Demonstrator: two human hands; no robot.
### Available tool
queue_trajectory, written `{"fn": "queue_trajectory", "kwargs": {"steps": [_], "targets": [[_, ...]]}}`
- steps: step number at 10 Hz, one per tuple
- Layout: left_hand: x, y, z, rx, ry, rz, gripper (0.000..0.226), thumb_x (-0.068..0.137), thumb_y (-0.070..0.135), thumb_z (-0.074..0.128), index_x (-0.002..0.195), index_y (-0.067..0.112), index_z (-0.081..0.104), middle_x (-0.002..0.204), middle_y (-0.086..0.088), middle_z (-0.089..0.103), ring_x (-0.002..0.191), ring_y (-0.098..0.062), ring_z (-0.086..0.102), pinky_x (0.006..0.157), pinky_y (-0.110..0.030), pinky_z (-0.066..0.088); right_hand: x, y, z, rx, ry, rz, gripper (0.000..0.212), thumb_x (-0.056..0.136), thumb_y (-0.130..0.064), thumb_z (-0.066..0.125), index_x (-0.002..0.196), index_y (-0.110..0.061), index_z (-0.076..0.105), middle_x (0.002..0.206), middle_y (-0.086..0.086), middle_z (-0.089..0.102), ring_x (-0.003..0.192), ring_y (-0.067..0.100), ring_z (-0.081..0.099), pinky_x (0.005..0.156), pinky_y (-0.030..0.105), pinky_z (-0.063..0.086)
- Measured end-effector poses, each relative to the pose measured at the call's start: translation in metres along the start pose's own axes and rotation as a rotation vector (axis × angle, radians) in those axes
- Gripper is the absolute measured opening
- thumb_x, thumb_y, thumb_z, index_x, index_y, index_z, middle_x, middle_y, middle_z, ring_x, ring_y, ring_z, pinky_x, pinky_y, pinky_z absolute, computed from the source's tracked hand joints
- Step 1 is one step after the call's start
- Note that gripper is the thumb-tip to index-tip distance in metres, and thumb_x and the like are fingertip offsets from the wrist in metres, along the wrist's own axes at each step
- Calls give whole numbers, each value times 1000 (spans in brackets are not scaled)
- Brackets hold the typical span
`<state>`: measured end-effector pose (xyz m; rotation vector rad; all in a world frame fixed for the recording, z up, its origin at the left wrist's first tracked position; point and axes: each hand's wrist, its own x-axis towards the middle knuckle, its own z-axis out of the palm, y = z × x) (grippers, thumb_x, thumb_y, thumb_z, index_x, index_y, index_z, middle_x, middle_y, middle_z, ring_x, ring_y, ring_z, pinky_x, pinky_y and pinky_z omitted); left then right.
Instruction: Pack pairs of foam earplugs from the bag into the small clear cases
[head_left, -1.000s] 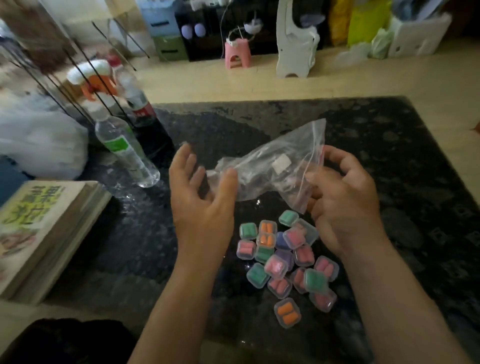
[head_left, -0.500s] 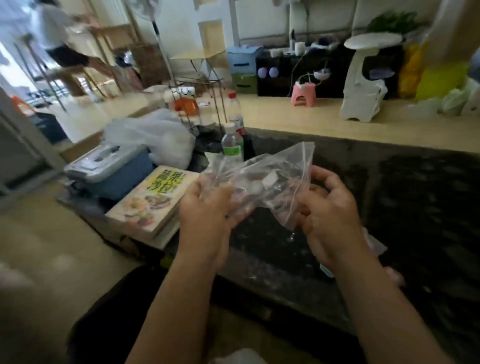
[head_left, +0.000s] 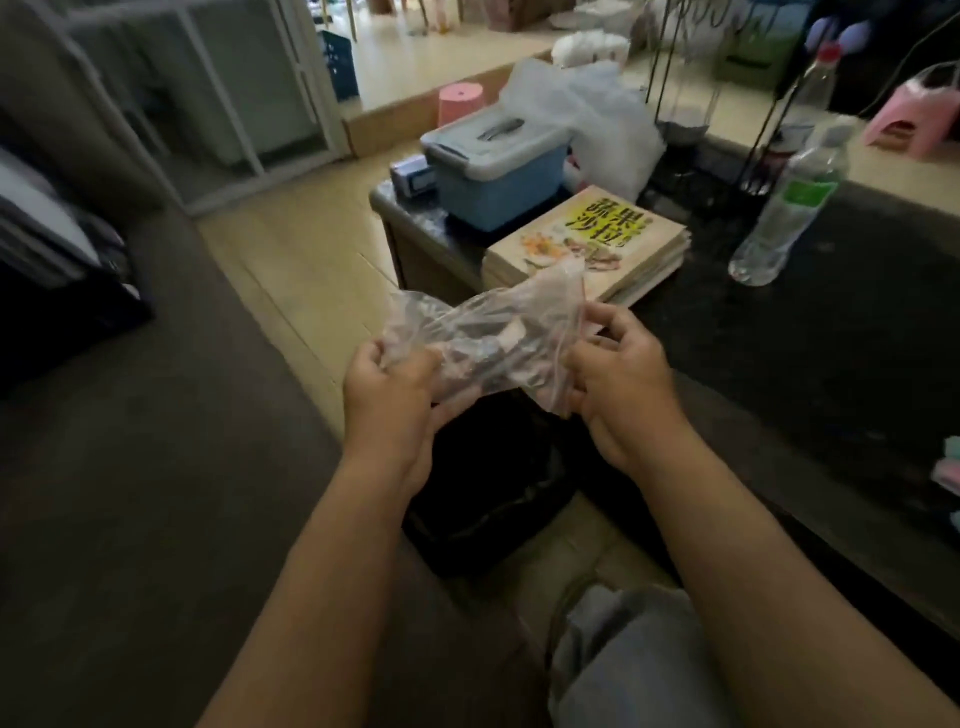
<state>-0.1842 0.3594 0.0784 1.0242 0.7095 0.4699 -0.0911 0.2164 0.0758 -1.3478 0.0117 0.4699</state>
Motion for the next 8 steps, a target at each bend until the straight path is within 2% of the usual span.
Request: {"fn": "queue_trajectory", "kwargs": {"steps": [1,2,3,4,6,7,8], "targets": [[26,-17,-24,79,102,-42,31,95,4,59,124,13,52,111,-14,69,90,-34,75,75,-43,63,16,22,16,-77,32,40,37,91,9,54,113,-19,63,106,13,74,92,33,76,80,57,62],[52,-35,-44,263,252,-28,46,92,14,65,134,12,48,108,-2,63,79,-14,62,62,-26,50,34,41,24,-204,57,122,34,90,0,62,119,-19,60,109,12,73,89,30,76,78,55,63],[72,-51,-63,331,324,-2,47,94,15,62,138,11,45,97,7,54,77,-5,54,57,-19,40,46,59,31,-565,-18,239,52,91,-24,71,137,-24,47,123,7,62,103,26,68,88,51,60],[87,-65,-79,361,349,-23,42,96,17,61,135,12,46,95,8,53,77,-4,53,56,-17,40,55,68,39,-758,-10,249,57,93,-33,67,143,-25,42,127,5,57,104,20,61,94,47,57],[102,-79,-94,359,338,-53,35,92,14,59,125,18,49,104,-3,62,81,-13,59,65,-25,47,66,73,43,-793,-14,215,45,96,-26,63,138,-24,47,120,2,59,104,18,61,95,44,56],[102,-80,-92,340,326,-42,35,91,13,58,125,17,50,97,-1,61,82,-14,59,70,-30,50,64,72,42,-789,-16,210,39,96,-25,62,133,-24,49,111,0,60,97,15,62,91,41,58],[100,-81,-89,358,325,-41,37,93,13,58,129,16,50,94,2,59,79,-11,59,69,-27,52,65,71,38,-770,8,200,37,96,-23,63,131,-25,49,113,2,60,97,15,63,89,39,58]]}}
